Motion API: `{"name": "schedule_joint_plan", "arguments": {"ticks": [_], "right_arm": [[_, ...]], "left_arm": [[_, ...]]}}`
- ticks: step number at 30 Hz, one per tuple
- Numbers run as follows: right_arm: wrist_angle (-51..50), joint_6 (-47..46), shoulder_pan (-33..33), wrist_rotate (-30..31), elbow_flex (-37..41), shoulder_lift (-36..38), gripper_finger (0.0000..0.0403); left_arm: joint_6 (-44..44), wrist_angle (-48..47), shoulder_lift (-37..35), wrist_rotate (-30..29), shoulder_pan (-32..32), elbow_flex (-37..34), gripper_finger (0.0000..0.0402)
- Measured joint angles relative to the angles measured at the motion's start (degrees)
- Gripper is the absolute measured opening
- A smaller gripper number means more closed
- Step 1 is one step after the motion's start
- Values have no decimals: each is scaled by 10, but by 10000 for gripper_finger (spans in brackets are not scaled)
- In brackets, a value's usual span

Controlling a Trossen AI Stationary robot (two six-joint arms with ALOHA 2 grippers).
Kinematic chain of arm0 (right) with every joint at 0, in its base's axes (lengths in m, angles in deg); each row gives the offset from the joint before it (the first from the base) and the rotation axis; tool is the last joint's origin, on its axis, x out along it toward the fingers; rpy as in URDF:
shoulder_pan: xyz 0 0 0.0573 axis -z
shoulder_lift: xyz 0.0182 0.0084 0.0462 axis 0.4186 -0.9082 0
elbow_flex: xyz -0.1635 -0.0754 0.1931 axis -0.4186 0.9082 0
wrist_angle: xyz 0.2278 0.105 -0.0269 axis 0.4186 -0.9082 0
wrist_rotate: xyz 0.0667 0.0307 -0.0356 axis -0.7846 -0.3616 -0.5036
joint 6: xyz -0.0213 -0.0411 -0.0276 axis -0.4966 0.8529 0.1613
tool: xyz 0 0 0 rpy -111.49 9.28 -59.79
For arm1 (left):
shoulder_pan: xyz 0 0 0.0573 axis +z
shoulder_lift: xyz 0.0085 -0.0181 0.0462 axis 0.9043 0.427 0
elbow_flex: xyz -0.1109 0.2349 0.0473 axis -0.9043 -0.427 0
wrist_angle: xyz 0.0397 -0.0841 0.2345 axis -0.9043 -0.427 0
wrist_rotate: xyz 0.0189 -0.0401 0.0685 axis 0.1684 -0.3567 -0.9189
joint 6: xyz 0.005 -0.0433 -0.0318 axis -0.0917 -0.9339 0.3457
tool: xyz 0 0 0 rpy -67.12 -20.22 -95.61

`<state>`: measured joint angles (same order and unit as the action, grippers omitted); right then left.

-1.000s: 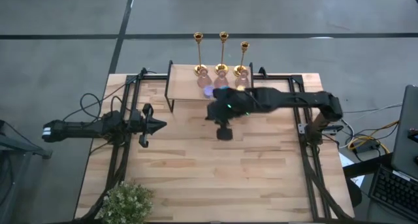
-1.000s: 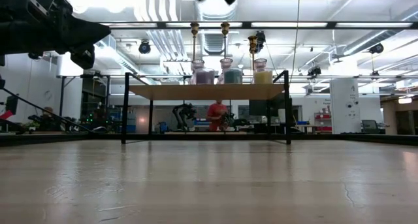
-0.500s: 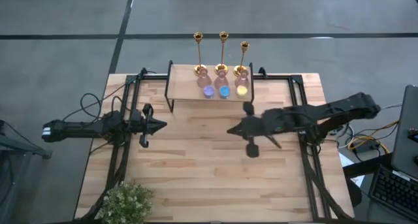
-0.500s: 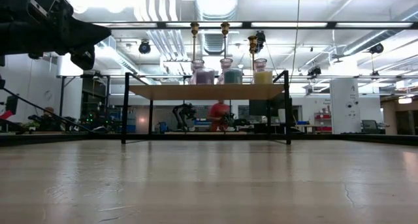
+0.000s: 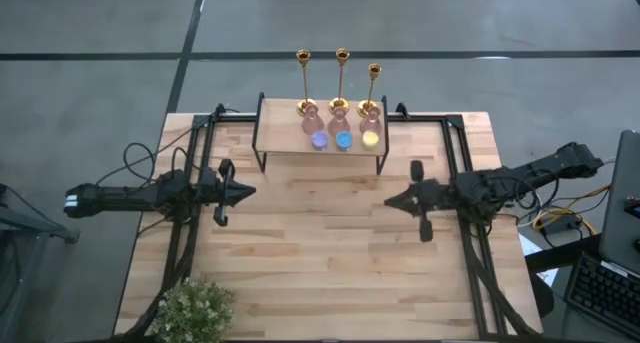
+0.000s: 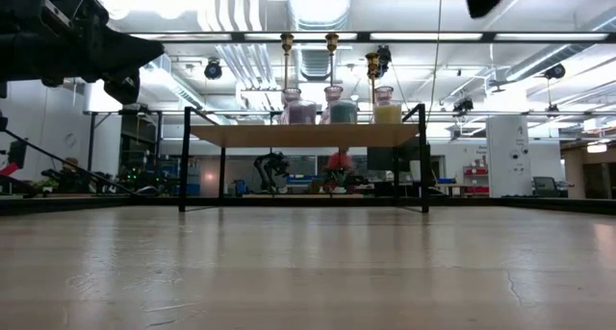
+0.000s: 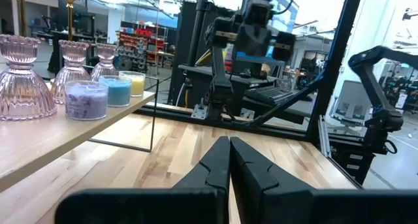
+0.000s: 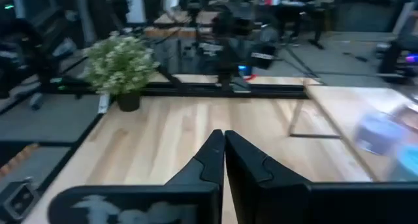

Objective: Pick & Place candle stick holders
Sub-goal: Return to Home Position

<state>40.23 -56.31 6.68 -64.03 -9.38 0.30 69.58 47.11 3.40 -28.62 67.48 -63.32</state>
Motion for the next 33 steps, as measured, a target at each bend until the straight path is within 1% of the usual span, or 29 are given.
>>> {"name": "schedule_joint_plan", "arguments": {"ticks": [3, 8, 16, 25, 28, 33], "right_arm": [[-1, 1, 1, 16, 41, 60, 8], [-2, -3, 1, 15, 102, 159, 8], [3, -6, 1, 14, 185, 284, 8], [3, -6, 1, 2, 267, 382, 8], [-2, 10, 1, -13, 279, 408, 8], [-24, 22, 1, -17, 289, 447, 8]], "left_arm": [[0, -1, 0, 0, 0, 0, 14], [0, 0, 0, 0, 0, 0, 14], [0, 1, 0, 0, 0, 0, 14], [0, 1, 0, 0, 0, 0, 14], [0, 0, 0, 0, 0, 0, 14], [0, 0, 0, 0, 0, 0, 14]]}}
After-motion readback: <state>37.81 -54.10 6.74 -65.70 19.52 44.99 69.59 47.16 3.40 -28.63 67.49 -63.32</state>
